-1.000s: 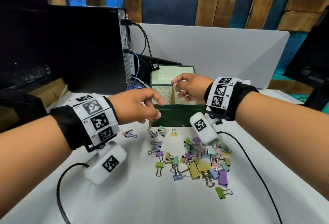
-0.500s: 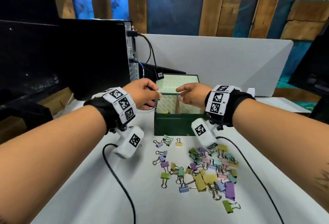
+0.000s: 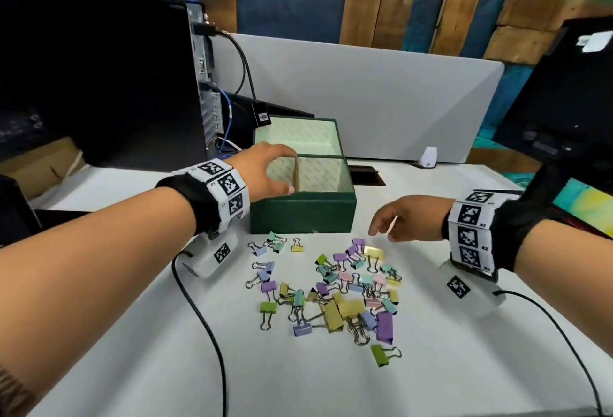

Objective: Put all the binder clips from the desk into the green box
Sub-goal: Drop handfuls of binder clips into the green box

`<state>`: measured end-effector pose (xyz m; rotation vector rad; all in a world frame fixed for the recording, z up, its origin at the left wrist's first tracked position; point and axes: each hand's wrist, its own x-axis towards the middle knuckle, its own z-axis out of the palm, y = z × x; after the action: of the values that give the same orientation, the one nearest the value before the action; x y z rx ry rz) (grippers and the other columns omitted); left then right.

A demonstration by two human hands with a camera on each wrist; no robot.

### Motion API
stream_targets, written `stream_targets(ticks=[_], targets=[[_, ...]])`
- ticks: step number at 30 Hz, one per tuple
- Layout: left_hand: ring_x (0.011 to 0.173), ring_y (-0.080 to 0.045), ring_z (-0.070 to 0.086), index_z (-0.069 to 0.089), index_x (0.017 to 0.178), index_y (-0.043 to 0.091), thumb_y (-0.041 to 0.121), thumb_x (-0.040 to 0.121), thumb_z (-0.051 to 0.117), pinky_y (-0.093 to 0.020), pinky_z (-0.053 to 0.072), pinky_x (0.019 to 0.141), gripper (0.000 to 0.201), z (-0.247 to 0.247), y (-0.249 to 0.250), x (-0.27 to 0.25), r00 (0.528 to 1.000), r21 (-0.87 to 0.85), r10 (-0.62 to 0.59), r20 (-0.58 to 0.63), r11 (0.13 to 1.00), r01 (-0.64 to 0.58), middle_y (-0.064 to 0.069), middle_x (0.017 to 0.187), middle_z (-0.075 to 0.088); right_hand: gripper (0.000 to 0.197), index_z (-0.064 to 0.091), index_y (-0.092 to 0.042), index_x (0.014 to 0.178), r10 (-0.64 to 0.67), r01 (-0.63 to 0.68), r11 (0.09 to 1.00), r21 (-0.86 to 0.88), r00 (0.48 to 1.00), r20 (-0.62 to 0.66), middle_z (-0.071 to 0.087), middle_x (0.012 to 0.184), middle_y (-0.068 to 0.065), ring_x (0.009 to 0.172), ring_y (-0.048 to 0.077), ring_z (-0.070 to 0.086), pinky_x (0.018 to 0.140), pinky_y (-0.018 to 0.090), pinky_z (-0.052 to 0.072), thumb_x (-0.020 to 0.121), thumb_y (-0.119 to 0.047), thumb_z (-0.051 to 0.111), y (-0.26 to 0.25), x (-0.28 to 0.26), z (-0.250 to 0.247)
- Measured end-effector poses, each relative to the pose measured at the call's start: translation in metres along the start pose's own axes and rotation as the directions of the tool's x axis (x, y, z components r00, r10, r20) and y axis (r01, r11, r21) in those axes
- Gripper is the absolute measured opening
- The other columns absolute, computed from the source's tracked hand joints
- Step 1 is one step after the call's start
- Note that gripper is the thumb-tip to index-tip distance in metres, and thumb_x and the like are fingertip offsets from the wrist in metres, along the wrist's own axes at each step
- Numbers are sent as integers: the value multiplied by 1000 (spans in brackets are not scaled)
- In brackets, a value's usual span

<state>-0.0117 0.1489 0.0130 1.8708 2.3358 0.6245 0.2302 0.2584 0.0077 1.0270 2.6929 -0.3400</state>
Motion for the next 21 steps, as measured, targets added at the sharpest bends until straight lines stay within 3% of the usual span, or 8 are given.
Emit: stream_targets(ticks=[3,5,7,9,12,17,21], targets=[[110,-14,56,51,124,32,38,81,66,-31,46,95,46,5,25,-19,984,23,97,147,995,-101,5,125,55,38,59,-32,119,-20,23,997,-69,999,31,56,129,-6,102,11,55,92,23,40,87,-13,59,-4,0,13],[95,-10,60,55,118,29,38,82,65,-26,49,83,38,11,44,-33,935,10,172,310,983,-184,11,105,61,42,55,-30,124,-35,40,995,-96,998,51,53,132,-5,111,14,54,93,23,39,87,-12,58,-6,4,19],[82,-8,57,58,111,29,39,81,66,-22,46,71,32,21,60,-46,869,21,221,443,966,-257,15,88,58,43,54,-29,125,-25,33,991,-129,998,64,54,131,-3,105,16,55,88,22,39,85,-13,60,-5,9,23],[79,-9,57,59,104,29,42,78,67,-24,46,67,30,33,71,-58,816,54,227,532,952,-300,12,86,59,38,56,-25,120,-10,20,987,-160,998,65,58,124,0,93,15,53,86,24,42,84,-15,63,-4,13,26],[82,-15,56,59,103,26,48,75,69,-29,48,75,37,49,80,-70,770,140,203,605,925,-353,8,89,58,35,58,-22,116,29,-18,985,-173,998,63,60,111,1,88,16,52,80,25,45,82,-15,64,-2,16,28],[81,-19,53,55,100,21,49,72,71,-29,42,68,43,64,81,-74,797,268,189,574,876,-401,2,93,59,37,59,-19,115,82,-73,990,-123,994,68,54,83,-7,81,18,56,73,24,45,80,-18,69,2,16,33],[79,-20,51,52,94,21,42,75,70,-26,36,58,34,67,79,-72,815,265,173,552,891,-369,3,88,56,27,52,-26,86,88,-81,989,-125,995,47,58,91,-2,80,18,54,72,27,45,73,-25,75,4,16,36]])
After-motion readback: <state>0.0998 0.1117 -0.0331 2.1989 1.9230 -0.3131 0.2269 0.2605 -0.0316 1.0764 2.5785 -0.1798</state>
